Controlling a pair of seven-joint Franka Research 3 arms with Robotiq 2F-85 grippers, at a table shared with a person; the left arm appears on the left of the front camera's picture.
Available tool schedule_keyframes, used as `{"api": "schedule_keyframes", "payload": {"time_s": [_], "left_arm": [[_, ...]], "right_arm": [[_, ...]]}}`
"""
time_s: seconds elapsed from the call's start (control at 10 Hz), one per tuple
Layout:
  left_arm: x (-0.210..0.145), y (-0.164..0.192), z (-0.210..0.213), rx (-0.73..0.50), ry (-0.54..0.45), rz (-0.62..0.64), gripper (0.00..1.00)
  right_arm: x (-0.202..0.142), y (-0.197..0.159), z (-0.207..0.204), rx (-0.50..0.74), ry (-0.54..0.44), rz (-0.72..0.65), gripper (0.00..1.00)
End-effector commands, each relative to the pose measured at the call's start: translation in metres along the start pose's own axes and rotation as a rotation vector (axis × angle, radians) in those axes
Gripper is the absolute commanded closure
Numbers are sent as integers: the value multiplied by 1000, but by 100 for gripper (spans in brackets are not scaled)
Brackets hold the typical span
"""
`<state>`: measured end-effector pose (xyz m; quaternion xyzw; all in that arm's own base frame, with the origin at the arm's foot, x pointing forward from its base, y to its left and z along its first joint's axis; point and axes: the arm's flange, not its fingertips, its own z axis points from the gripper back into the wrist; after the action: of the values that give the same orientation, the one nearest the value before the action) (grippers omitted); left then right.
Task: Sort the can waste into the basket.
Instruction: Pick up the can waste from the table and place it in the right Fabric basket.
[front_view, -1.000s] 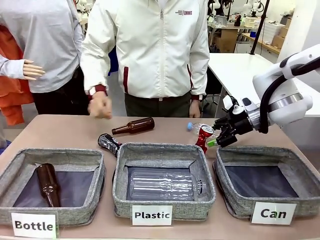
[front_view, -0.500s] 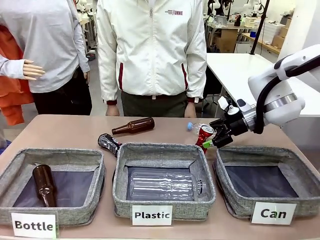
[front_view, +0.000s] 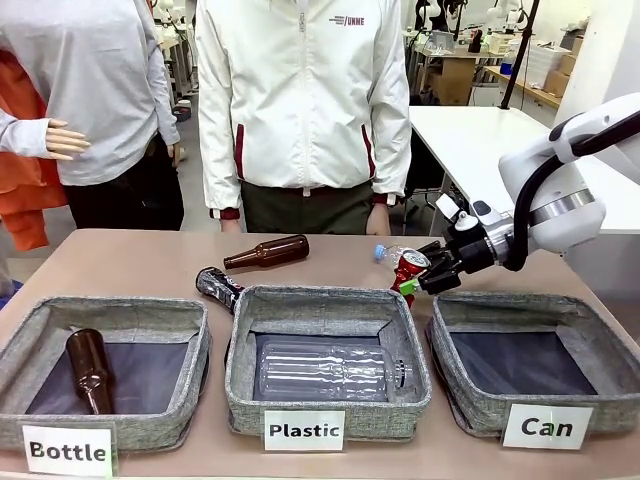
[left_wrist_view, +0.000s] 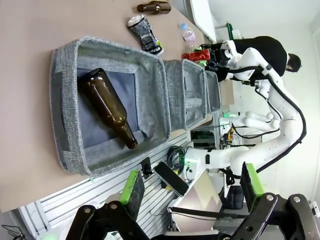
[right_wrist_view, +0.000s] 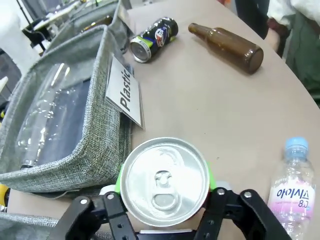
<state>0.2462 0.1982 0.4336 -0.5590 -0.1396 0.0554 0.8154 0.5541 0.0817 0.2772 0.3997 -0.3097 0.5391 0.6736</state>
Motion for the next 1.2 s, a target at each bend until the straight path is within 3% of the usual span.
{"api": "schedule_keyframes", "payload": {"time_s": [0.0, 0.1, 0.3, 0.5, 0.7, 0.8, 0.9, 1.0, 1.1], "left_arm": [[-4, 3, 1, 15, 5, -5, 0], [-4, 3, 1, 17, 7, -7, 0], [-4, 4, -2, 19, 21, -5, 0], [-11, 0, -20, -19, 71, -26, 0], [-22, -4, -72, -3, 195, -69, 0], [-22, -5, -98, 12, 208, -84, 0], [-21, -1, -119, -1, 167, -47, 0], [-8, -6, -66, -15, 186, -42, 0], [-8, -6, -66, -15, 186, -42, 0]], "right_arm": [[5, -7, 0, 21, -46, -17, 100], [5, -7, -1, 25, -58, -18, 86], [4, -5, 5, 10, -72, -17, 100], [14, 6, 23, -26, -98, 16, 100], [38, 46, 68, -93, -142, 97, 100], [50, 78, 97, -109, -149, 139, 100], [57, 111, 123, -118, -120, 165, 100], [61, 149, 145, -112, -61, 186, 100], [58, 186, 162, -107, 104, 198, 100]]}}
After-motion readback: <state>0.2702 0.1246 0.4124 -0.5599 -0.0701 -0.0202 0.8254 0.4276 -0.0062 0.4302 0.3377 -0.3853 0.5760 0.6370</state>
